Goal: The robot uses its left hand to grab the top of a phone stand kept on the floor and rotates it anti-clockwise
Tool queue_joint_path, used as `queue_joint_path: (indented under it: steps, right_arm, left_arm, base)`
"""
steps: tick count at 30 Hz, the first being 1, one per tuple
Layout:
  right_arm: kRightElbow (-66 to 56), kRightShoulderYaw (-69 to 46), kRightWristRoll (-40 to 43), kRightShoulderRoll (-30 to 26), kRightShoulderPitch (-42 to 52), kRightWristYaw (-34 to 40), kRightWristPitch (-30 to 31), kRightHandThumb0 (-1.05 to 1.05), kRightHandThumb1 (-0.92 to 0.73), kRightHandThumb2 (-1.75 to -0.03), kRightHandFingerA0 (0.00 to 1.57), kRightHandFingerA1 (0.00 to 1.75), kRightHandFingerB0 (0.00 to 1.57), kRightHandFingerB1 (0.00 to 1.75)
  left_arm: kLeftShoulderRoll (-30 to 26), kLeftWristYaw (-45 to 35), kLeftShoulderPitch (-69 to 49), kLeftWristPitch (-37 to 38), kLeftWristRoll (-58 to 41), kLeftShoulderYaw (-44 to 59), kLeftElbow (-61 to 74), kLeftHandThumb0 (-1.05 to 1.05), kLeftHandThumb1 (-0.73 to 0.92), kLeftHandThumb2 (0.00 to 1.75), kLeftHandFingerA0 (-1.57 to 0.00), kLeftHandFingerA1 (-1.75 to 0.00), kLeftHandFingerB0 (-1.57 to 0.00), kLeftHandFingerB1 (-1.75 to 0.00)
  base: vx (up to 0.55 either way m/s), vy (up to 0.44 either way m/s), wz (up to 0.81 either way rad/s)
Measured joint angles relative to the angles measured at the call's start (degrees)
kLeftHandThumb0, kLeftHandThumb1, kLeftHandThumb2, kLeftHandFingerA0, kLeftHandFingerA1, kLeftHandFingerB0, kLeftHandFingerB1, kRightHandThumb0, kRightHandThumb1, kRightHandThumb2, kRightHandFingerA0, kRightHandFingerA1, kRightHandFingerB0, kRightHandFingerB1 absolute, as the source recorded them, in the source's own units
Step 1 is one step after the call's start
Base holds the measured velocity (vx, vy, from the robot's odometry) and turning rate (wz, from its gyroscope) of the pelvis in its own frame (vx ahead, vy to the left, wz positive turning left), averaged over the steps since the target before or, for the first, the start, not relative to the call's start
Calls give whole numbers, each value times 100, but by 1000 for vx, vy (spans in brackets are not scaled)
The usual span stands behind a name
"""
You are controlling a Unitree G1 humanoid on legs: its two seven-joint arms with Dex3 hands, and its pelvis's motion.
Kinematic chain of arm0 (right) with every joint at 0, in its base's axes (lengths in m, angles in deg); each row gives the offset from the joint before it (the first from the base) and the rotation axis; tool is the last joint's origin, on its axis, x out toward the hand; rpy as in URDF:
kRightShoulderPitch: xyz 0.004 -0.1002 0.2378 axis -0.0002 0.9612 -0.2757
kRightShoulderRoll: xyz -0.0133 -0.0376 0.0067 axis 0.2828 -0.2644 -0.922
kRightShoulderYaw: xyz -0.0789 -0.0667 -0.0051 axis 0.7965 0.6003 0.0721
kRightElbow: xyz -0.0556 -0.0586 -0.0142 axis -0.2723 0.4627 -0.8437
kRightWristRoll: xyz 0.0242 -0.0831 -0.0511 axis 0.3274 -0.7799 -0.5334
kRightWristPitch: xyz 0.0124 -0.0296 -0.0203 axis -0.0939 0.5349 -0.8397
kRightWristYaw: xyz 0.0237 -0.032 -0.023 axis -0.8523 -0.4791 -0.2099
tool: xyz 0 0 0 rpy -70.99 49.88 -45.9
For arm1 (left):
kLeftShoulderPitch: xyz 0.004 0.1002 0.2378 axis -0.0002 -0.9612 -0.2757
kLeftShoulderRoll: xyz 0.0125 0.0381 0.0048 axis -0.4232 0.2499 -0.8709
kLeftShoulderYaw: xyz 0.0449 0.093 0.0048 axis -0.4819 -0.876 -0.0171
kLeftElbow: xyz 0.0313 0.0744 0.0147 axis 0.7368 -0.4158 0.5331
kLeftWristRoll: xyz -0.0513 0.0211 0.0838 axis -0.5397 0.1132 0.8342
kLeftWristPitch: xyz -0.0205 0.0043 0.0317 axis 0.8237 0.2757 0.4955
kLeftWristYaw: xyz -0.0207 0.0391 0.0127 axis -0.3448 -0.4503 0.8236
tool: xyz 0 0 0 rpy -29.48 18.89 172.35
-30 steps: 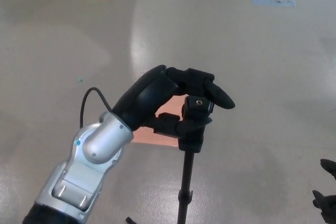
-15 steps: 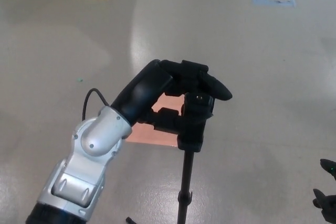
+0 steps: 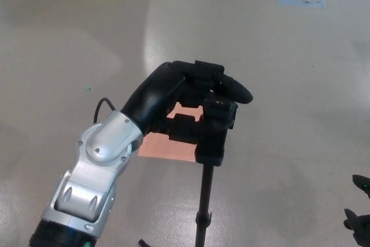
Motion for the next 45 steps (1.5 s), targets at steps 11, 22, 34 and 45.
queue_joint_path:
  steps: [11, 22, 34, 45]
  right_arm:
    - [-1, 0, -1, 0, -1, -5, 0, -38, -84, -67, 72, 48, 14, 30]
    - [-1, 0, -1, 0, -8, -17, 1, -38, -84, -67, 71, 48, 14, 29]
    - [-1, 2, -3, 0, -54, -37, 4, -40, -85, -68, 72, 48, 13, 29]
    - [-1, 5, -3, 0, -170, -50, 10, -40, -85, -66, 72, 47, 15, 29]
  left_arm:
    - [12, -148, 144, -726, -362, 183, 22, -15, 57, 57, -85, -51, -91, -52]
    - [44, -255, 289, -1475, -729, 380, 21, -17, 58, 57, -81, -51, -86, -51]
    - [111, -293, 467, -2355, -1102, 701, 9, -18, 58, 57, -80, -51, -86, -51]
    - [204, -282, 603, -3090, -1391, 981, 5, -18, 58, 57, -79, -51, -83, -51]
  base:
    - [0, 0, 0]
    - [0, 0, 0]
    - [0, 0, 0]
    - [0, 0, 0]
